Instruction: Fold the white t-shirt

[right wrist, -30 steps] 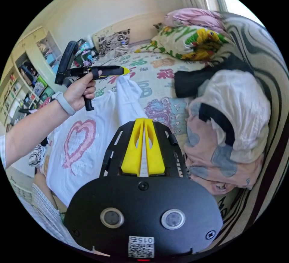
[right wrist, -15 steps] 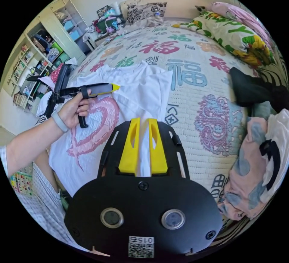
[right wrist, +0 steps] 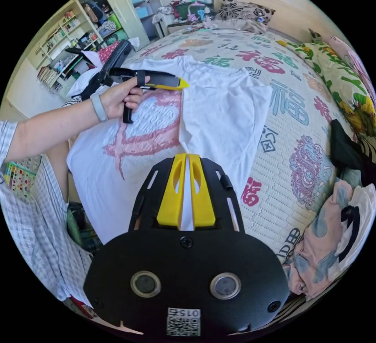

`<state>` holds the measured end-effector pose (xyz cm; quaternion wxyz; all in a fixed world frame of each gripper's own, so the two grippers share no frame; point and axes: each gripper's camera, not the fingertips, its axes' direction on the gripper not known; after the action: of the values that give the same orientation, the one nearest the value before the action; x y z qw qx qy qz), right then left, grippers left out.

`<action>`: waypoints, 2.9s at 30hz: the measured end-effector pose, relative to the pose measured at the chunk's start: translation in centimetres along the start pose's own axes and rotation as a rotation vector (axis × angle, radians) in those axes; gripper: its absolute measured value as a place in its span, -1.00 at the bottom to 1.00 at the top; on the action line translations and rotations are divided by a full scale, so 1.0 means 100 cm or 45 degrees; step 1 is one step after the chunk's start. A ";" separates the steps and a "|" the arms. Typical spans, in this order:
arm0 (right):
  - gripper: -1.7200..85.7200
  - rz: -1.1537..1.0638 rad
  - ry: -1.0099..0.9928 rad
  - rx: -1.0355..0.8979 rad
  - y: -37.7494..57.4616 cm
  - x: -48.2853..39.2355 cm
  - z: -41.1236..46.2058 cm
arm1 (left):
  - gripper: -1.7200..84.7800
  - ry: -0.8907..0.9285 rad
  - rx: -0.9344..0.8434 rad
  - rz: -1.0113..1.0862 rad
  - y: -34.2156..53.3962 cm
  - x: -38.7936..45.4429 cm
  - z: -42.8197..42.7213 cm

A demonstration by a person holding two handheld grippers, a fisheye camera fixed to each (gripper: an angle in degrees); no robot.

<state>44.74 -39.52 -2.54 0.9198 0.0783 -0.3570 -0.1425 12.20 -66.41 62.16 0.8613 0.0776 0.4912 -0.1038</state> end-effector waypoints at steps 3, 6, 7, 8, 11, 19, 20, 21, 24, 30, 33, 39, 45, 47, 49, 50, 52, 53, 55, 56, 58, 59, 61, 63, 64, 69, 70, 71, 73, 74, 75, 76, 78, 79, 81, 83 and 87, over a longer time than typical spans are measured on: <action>-0.97 0.070 -0.009 0.146 -0.004 0.003 -0.003 | -0.80 -0.026 0.047 0.074 -0.003 0.012 -0.033; -0.97 0.135 0.081 0.169 -0.021 0.007 0.016 | -0.79 -0.066 -0.041 0.153 -0.012 0.029 -0.038; -0.97 0.146 0.091 0.112 -0.029 0.008 0.032 | -0.78 -0.089 -0.094 0.157 -0.015 0.032 -0.035; -0.98 0.168 0.094 0.028 -0.035 0.009 0.050 | -0.79 -0.111 -0.123 0.154 -0.016 0.033 -0.034; -0.98 0.204 0.104 -0.057 -0.036 0.008 0.081 | -0.87 -0.236 -0.180 0.158 -0.014 0.033 -0.044; -0.98 0.345 0.181 0.113 -0.040 0.019 0.091 | -0.85 -0.193 -0.136 0.394 -0.004 0.076 -0.126; -0.98 0.356 0.180 0.066 -0.045 0.021 0.103 | -0.85 -0.185 -0.151 0.402 -0.004 0.079 -0.128; -0.98 0.361 0.174 0.033 -0.047 0.022 0.110 | -0.85 -0.188 -0.185 0.401 -0.003 0.081 -0.130; -0.98 0.351 0.188 -0.017 -0.052 0.020 0.137 | -0.86 -0.263 -0.291 0.362 0.002 0.076 -0.138; -0.98 0.389 0.151 0.078 -0.067 0.005 0.153 | -0.88 -0.212 -0.199 0.400 0.024 0.087 -0.217; -0.98 0.255 0.086 0.101 -0.093 -0.021 0.174 | -0.88 -0.242 -0.197 0.429 0.032 0.094 -0.243; -0.98 0.185 0.110 -0.157 -0.128 -0.049 0.245 | -0.90 -0.193 -0.216 0.258 0.037 0.068 -0.310; -0.98 0.131 0.105 -0.182 -0.173 -0.068 0.252 | -0.84 -0.254 0.226 -0.027 0.097 0.008 -0.506; -0.98 0.056 0.078 -0.121 -0.212 -0.090 0.260 | -0.83 -0.394 0.378 -0.250 0.126 -0.026 -0.570; -0.97 -0.002 0.028 -0.084 -0.247 -0.111 0.273 | -0.81 -0.478 0.523 -0.553 0.160 -0.078 -0.636; -0.97 -0.049 -0.010 -0.072 -0.271 -0.128 0.285 | -0.80 -0.475 0.533 -0.612 0.166 -0.090 -0.648; -0.97 -0.114 -0.049 -0.061 -0.308 -0.154 0.307 | -0.78 -0.418 0.536 -0.730 0.174 -0.129 -0.680; -0.96 -0.160 -0.055 -0.059 -0.333 -0.173 0.322 | -0.78 -0.408 0.542 -0.753 0.175 -0.135 -0.686; -0.95 -0.200 -0.060 -0.059 -0.367 -0.198 0.346 | -0.78 -0.358 0.564 -0.770 0.170 -0.150 -0.704; -0.94 -0.216 -0.073 -0.061 -0.390 -0.212 0.361 | -0.78 -0.353 0.550 -0.780 0.168 -0.154 -0.707; -0.92 -0.240 -0.075 -0.069 -0.421 -0.232 0.385 | -0.84 -0.364 0.544 -0.811 0.165 -0.162 -0.720; -0.89 -0.251 -0.065 -0.077 -0.442 -0.245 0.402 | -0.87 -0.368 0.546 -0.822 0.166 -0.163 -0.725; -0.86 -0.268 -0.038 -0.116 -0.471 -0.260 0.428 | -0.94 -0.276 0.574 -0.844 0.177 -0.167 -0.744; -0.84 -0.277 0.018 -0.169 -0.497 -0.273 0.457 | -0.96 -0.231 0.605 -0.869 0.190 -0.167 -0.759; -0.84 -0.273 0.051 -0.195 -0.513 -0.280 0.475 | -0.96 -0.199 0.620 -0.877 0.197 -0.167 -0.768; -0.82 -0.171 0.067 -0.320 -0.560 -0.291 0.540 | -0.97 -0.161 0.623 -0.847 0.207 -0.162 -0.794; -0.81 -0.159 0.095 -0.358 -0.567 -0.292 0.555 | -0.97 -0.151 0.622 -0.844 0.209 -0.161 -0.800; -0.81 -0.157 0.135 -0.400 -0.573 -0.292 0.569 | -0.97 -0.145 0.620 -0.842 0.209 -0.160 -0.802; -0.82 -0.138 0.174 -0.435 -0.579 -0.288 0.585 | -0.98 -0.126 0.616 -0.834 0.211 -0.158 -0.811; -0.83 -0.137 0.174 -0.439 -0.582 -0.285 0.591 | -0.98 -0.125 0.615 -0.831 0.211 -0.157 -0.813; -0.86 -0.150 0.175 -0.431 -0.583 -0.284 0.592 | -0.98 -0.127 0.608 -0.825 0.211 -0.154 -0.817; -0.90 -0.142 0.173 -0.413 -0.585 -0.279 0.594 | -0.98 -0.133 0.605 -0.818 0.211 -0.150 -0.820; -0.94 -0.119 0.110 -0.393 -0.588 -0.268 0.590 | -0.98 -0.139 0.608 -0.800 0.209 -0.143 -0.826; -0.96 -0.087 0.044 -0.354 -0.589 -0.258 0.582 | -0.98 -0.149 0.617 -0.777 0.207 -0.136 -0.831; -0.97 -0.049 -0.056 -0.266 -0.590 -0.238 0.562 | -0.97 -0.181 0.624 -0.724 0.201 -0.121 -0.839; -0.97 -0.019 -0.110 -0.127 -0.583 -0.206 0.524 | -0.97 -0.191 0.636 -0.640 0.193 -0.101 -0.846; -0.98 0.057 -0.225 0.041 -0.551 -0.147 0.467 | -0.97 -0.212 0.585 -0.346 0.172 -0.038 -0.845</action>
<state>-8.66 -89.06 8.79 0.8863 0.0723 -0.4407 -0.1225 -55.46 -29.52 23.32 0.8366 0.1955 0.3883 -0.3332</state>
